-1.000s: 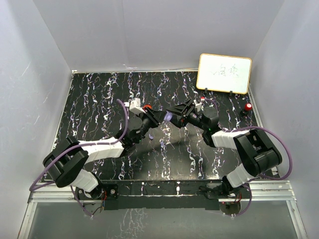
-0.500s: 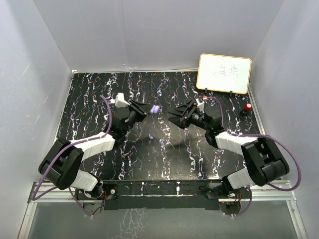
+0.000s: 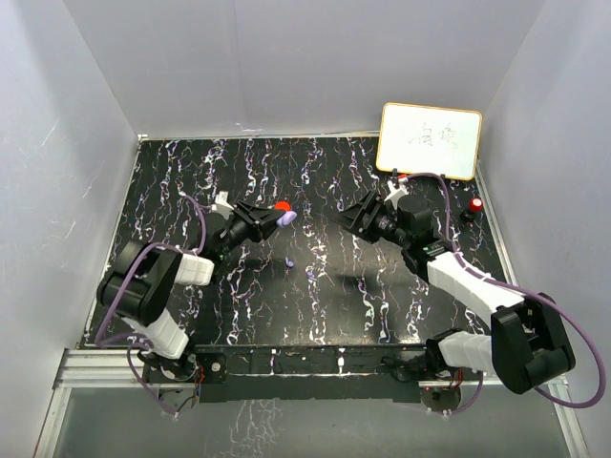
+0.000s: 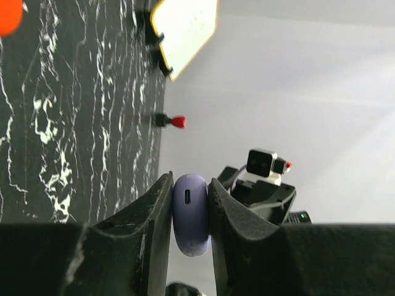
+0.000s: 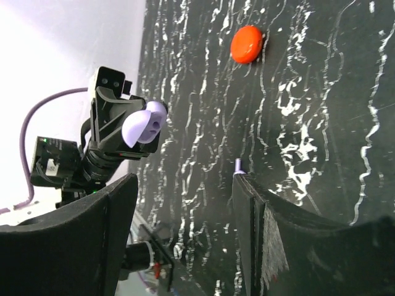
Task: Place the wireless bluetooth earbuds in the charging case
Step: Adjust the charging case.
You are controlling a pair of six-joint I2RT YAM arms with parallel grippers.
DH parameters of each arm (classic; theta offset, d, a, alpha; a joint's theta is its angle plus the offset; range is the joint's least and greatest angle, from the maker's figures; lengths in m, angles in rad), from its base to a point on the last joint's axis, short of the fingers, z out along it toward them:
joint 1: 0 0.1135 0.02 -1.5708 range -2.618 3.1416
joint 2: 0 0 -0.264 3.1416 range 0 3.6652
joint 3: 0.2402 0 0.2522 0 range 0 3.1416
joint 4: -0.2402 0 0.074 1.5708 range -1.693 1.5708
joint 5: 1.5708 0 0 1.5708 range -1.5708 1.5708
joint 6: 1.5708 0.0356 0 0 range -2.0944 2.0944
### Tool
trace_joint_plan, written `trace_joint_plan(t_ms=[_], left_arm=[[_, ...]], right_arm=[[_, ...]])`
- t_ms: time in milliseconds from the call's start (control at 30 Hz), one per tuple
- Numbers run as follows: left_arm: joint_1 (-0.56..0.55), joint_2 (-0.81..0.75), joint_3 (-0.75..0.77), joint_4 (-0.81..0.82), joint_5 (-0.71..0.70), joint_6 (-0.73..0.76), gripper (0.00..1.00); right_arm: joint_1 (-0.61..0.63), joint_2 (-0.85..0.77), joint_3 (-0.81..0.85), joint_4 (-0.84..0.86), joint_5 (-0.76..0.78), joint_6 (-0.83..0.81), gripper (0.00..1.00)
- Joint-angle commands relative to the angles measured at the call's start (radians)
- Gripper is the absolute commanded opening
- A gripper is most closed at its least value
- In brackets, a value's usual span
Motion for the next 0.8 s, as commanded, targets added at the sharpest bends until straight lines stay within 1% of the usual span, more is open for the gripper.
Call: trace_joint_plan(t_ms=[0,100,200,367,567,767], left_arm=[[0.03,0.125,0.011,0.342,0.253,-0.215,0.0],[0.034,0.219,0.021,0.47,0.316,-0.309,0.0],[0.036,0.264,0.012,0.507,0.33,-0.36,0.0],[0.043,0.266,-0.008,0.463,0.327,-0.375,0.0],[0.047,0.282,-0.024,0.48,0.332,-0.444,0.0],[0.049,0.321,-0.042,0.532,0.328,-0.523,0.0]], right_arm=[[-0.005,-0.029,0.047,-0.082,0.059,-0.153,0.61],[-0.005,-0.032,0.051,-0.1,0.07,-0.18,0.6],[-0.005,-0.035,0.057,-0.122,0.082,-0.203,0.6],[-0.005,-0.037,0.071,-0.143,0.078,-0.247,0.59],[-0.002,-0.05,0.088,-0.197,0.097,-0.421,0.58],[0.039,-0.067,0.095,-0.249,0.16,-0.53,0.57]])
